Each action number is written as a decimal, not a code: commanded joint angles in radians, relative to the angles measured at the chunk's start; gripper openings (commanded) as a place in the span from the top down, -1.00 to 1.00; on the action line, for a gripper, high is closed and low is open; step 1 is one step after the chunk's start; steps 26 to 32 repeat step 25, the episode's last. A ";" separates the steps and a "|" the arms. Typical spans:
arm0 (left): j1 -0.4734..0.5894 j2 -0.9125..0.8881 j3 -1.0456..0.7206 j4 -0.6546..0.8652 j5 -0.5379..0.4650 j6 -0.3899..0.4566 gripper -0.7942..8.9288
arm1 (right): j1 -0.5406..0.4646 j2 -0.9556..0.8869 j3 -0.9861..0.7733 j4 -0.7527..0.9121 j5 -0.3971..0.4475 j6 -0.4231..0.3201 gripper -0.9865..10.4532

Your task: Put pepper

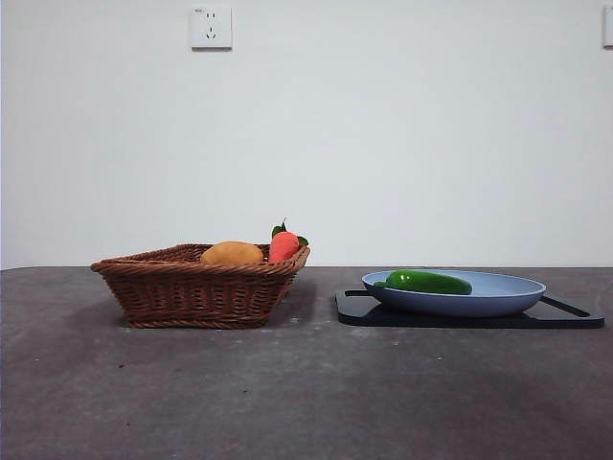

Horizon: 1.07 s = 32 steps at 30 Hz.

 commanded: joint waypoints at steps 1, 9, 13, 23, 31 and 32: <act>0.004 -0.002 -0.010 0.012 0.000 -0.005 0.82 | 0.000 -0.036 -0.062 0.020 0.011 0.025 0.81; 0.004 -0.002 -0.010 0.012 0.000 -0.005 0.82 | 0.000 -0.122 -0.234 0.021 0.010 0.087 0.81; 0.004 -0.002 -0.010 0.012 0.000 -0.005 0.82 | 0.001 -0.151 -0.280 0.019 0.008 0.104 0.81; 0.004 -0.002 -0.010 0.012 0.000 -0.005 0.82 | 0.000 -0.150 -0.298 -0.027 0.007 0.103 0.81; 0.004 -0.002 -0.010 0.013 0.000 -0.005 0.82 | 0.000 -0.150 -0.298 -0.027 0.007 0.103 0.81; 0.004 -0.002 -0.010 0.013 0.000 -0.005 0.82 | 0.000 -0.150 -0.298 -0.027 0.007 0.103 0.81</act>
